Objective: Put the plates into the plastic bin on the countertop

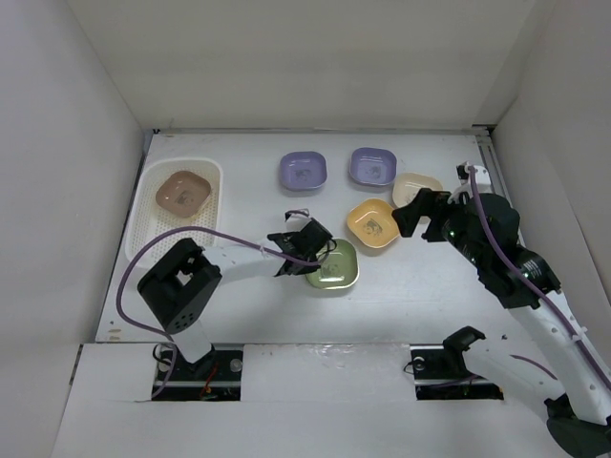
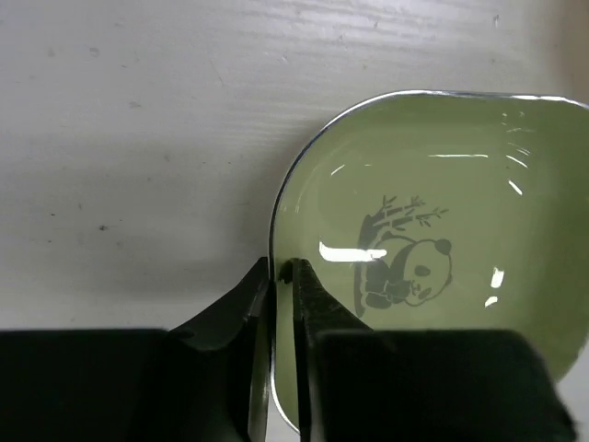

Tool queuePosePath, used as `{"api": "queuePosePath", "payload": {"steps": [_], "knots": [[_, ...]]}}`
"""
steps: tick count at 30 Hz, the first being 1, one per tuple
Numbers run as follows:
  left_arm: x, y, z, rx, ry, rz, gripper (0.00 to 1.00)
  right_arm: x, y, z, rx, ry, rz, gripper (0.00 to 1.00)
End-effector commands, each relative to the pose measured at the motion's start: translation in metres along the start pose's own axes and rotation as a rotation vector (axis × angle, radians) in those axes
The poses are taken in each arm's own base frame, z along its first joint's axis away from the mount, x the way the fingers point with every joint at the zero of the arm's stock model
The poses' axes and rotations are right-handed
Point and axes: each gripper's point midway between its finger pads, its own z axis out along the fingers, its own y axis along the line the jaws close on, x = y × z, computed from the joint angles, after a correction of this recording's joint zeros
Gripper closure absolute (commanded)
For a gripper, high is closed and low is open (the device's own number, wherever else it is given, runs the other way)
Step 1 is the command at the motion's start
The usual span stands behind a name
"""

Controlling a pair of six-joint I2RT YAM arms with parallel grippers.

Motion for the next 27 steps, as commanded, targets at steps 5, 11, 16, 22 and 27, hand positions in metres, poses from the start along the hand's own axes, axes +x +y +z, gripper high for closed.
{"api": "queuePosePath", "payload": {"steps": [5,11,16,22,27], "knots": [[-0.013,0.084,-0.031,-0.362,-0.096,-0.066,1.0,-0.01,0.008,0.0,-0.045,-0.048,0.007,0.0],[-0.1,0.094,-0.07,-0.206,-0.253,-0.266,1.0,-0.009,0.015,0.009,-0.083,-0.049,0.007,0.0],[-0.191,0.147,-0.077,-0.08,-0.288,-0.452,1.0,0.011,0.02,0.026,-0.139,-0.011,0.015,0.0],[-0.253,0.2,-0.091,-0.015,-0.39,-0.629,1.0,0.035,0.023,0.049,-0.171,0.055,0.034,0.0],[-0.294,0.255,-0.107,-0.111,-0.476,-0.716,1.0,0.048,0.023,0.056,-0.177,0.092,0.034,0.0]]}}
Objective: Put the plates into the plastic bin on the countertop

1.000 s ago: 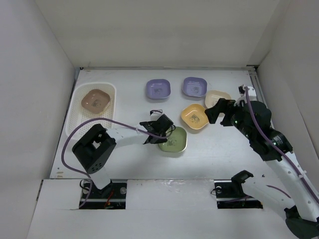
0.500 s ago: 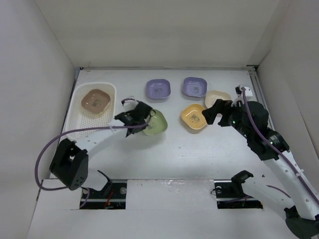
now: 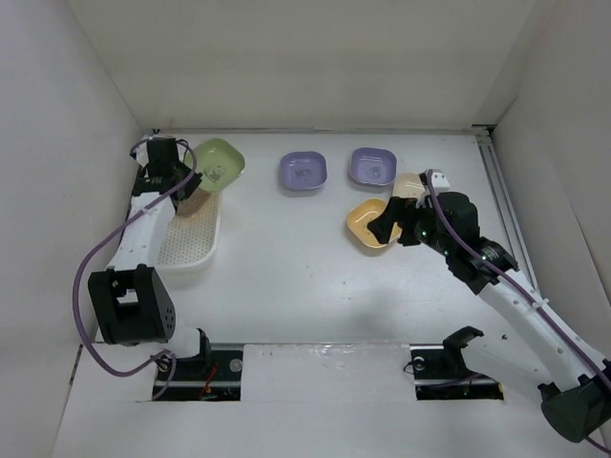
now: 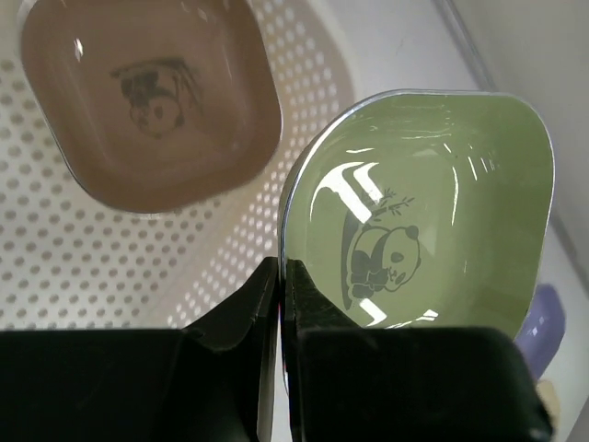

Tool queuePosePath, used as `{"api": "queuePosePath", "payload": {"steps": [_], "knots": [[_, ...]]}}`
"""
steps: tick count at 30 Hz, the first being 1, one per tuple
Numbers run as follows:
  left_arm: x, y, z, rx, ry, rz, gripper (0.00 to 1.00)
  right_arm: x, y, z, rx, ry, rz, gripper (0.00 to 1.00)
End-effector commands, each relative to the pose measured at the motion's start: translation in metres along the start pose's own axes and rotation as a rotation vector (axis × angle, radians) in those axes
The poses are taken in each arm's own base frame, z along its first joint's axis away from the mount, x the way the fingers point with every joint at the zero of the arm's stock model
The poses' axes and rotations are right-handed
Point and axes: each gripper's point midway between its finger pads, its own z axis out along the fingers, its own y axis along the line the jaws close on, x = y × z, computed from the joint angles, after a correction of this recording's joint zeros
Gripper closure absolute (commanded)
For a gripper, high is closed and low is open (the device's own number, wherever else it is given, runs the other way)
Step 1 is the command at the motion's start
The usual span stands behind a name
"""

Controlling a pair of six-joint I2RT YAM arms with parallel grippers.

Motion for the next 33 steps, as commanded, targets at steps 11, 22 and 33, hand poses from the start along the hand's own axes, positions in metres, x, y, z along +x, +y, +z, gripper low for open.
{"api": "queuePosePath", "payload": {"steps": [11,22,33], "knots": [[-0.058,0.067,0.048,-0.177,-0.021,-0.082,1.0,-0.016,0.013,0.008,-0.071,-0.064,-0.005,0.0],[-0.042,0.097,0.064,-0.312,0.001,-0.13,0.86,-0.021,0.012,0.004,-0.068,-0.076,-0.022,0.0],[-0.09,0.049,-0.03,-0.179,-0.28,-0.121,0.0,-0.018,0.011,0.002,-0.063,-0.066,-0.022,0.0]]}}
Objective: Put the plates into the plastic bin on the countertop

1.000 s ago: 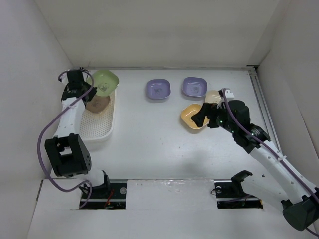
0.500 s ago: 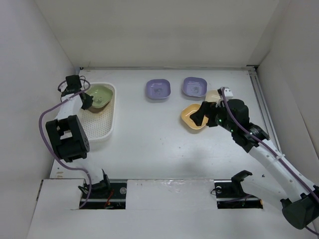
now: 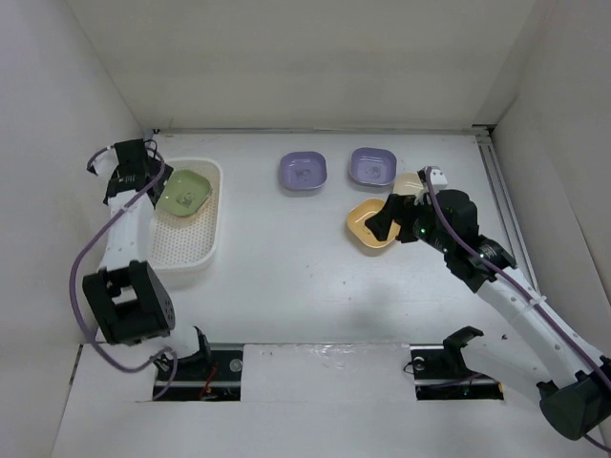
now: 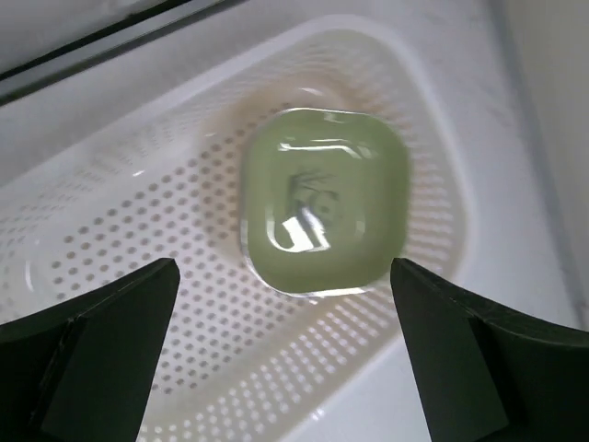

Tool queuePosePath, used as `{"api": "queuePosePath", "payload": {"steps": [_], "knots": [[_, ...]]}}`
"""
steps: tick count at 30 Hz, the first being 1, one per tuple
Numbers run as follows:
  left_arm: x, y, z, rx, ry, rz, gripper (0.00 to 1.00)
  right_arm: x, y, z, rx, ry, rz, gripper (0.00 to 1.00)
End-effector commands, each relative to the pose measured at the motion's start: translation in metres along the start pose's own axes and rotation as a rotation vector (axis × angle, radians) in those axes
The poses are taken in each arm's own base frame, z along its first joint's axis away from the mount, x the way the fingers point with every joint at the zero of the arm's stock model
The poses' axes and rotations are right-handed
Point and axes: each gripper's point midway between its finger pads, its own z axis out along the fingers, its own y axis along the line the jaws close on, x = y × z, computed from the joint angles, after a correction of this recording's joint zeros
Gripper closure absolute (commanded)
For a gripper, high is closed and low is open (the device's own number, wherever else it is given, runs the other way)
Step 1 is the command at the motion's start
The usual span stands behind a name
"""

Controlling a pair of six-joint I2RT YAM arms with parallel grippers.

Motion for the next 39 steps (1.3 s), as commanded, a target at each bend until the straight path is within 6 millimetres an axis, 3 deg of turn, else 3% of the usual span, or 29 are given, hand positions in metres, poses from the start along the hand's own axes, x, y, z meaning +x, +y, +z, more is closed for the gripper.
{"api": "queuePosePath", "payload": {"steps": [1,2,5,6,7,8,9,10,11,12,13,15,16,20,27,32,39], "knots": [[-0.013,-0.048,-0.062,0.239,-0.106,0.032,0.0,-0.016,0.005,-0.008,-0.019,-0.065,-0.016,0.0],[0.013,-0.074,-0.081,0.329,-0.085,0.097,0.0,-0.019,0.004,-0.009,-0.006,-0.071,-0.015,0.0],[0.068,-0.116,-0.112,0.45,-0.049,0.227,0.0,-0.033,-0.001,-0.017,0.039,-0.109,-0.011,0.0],[0.117,-0.139,-0.125,0.518,0.013,0.323,0.0,-0.037,-0.005,-0.019,0.059,-0.118,-0.007,0.0],[0.142,-0.149,-0.131,0.549,0.041,0.376,0.0,-0.035,-0.009,-0.021,0.082,-0.105,-0.005,0.0],[0.168,-0.157,-0.138,0.576,0.083,0.423,0.0,-0.05,-0.021,-0.025,0.152,-0.134,0.005,0.0],[0.216,-0.168,-0.148,0.608,0.142,0.508,0.0,-0.052,-0.03,-0.028,0.208,-0.133,0.021,0.0],[0.237,-0.17,-0.151,0.605,0.167,0.541,0.0,-0.055,-0.038,-0.033,0.253,-0.141,0.053,0.0],[0.277,-0.175,-0.159,0.615,0.218,0.591,0.0,-0.057,-0.056,-0.039,0.335,-0.149,0.075,0.0],[0.282,-0.178,-0.152,0.595,0.214,0.59,0.0,-0.06,-0.061,-0.046,0.357,-0.17,0.09,0.0],[0.311,-0.178,-0.167,0.623,0.246,0.633,0.0,-0.068,-0.06,-0.057,0.352,-0.212,0.095,0.0],[0.339,-0.18,-0.171,0.627,0.262,0.671,0.0,-0.077,-0.059,-0.068,0.336,-0.256,0.105,0.0],[0.362,-0.182,-0.174,0.629,0.284,0.699,0.0,-0.077,-0.055,-0.07,0.316,-0.264,0.104,0.0],[0.393,-0.189,-0.172,0.618,0.307,0.737,0.0,-0.076,-0.047,-0.071,0.264,-0.251,0.093,0.0],[0.418,-0.201,-0.155,0.618,0.314,0.763,0.02,-0.062,-0.044,-0.061,0.216,-0.206,0.083,0.0],[0.441,-0.194,-0.14,0.599,0.358,0.803,0.25,-0.061,-0.044,-0.062,0.218,-0.204,0.063,0.0],[0.45,-0.182,-0.132,0.589,0.384,0.807,0.38,-0.059,-0.044,-0.059,0.21,-0.199,0.063,0.0]]}}
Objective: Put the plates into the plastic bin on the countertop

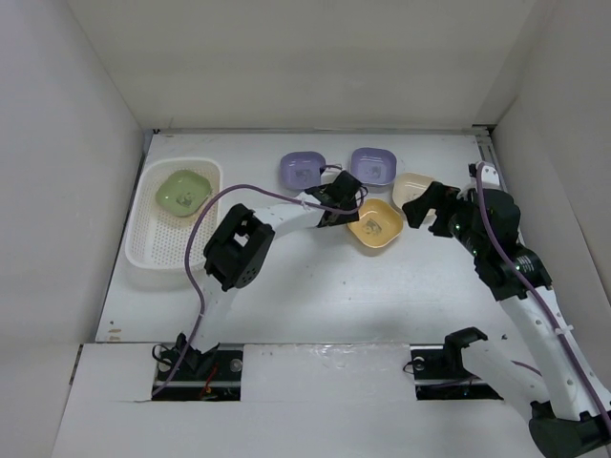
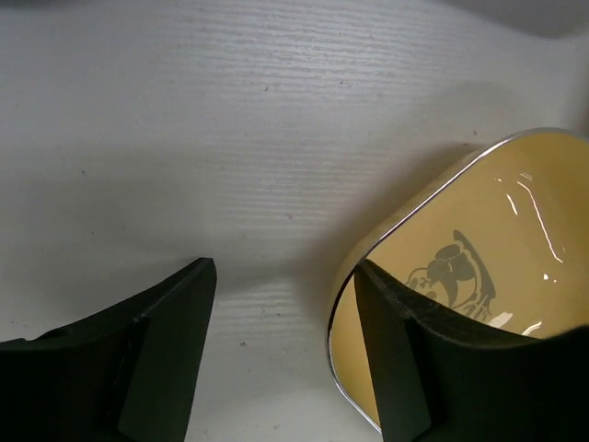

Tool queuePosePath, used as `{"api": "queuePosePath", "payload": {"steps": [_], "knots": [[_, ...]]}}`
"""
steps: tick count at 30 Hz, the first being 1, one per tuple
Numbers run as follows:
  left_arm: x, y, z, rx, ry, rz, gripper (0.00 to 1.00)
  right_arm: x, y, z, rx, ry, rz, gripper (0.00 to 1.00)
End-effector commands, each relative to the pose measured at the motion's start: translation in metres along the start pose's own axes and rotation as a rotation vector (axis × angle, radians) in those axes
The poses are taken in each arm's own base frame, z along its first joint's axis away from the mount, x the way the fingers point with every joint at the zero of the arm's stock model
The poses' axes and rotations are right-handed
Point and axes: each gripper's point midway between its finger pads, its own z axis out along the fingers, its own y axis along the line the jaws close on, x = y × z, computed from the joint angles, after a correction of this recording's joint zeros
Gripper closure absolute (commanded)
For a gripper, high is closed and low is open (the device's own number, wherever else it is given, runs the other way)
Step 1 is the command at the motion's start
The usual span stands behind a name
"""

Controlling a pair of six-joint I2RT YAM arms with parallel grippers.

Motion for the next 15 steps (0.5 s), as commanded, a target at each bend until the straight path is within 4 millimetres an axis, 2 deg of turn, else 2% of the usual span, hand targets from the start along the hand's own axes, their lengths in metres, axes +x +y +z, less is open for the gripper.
{"api": "queuePosePath", "payload": {"steps": [1,2,6,7,11,12,14,15], "knots": [[-0.007,-0.006,-0.01,0.031,-0.018,-0.013,0.43,-0.009,0.005,-0.001,-0.032,-0.035,-0.012,0.0],[-0.007,-0.006,-0.01,0.031,-0.018,-0.013,0.61,-0.007,0.005,0.001,-0.028,-0.027,-0.012,0.0],[0.002,0.024,-0.013,-0.1,0.011,0.025,1.0,-0.006,0.006,0.001,-0.036,-0.023,-0.012,0.0],[0.004,0.036,-0.013,-0.146,0.004,0.037,1.0,-0.006,0.006,0.001,-0.036,-0.023,-0.012,0.0],[0.001,0.056,-0.044,-0.179,-0.011,0.054,1.0,-0.008,0.007,0.004,-0.04,-0.03,-0.012,0.0],[-0.004,0.063,-0.064,-0.174,-0.037,0.047,1.0,-0.009,0.006,0.004,-0.04,-0.029,-0.009,0.0],[-0.015,0.066,-0.088,-0.153,-0.073,0.051,1.0,-0.008,0.01,0.007,-0.059,-0.02,-0.01,0.0],[-0.031,0.069,-0.111,-0.118,-0.109,0.037,1.0,-0.011,0.012,0.007,-0.065,-0.032,-0.01,0.0]]}}
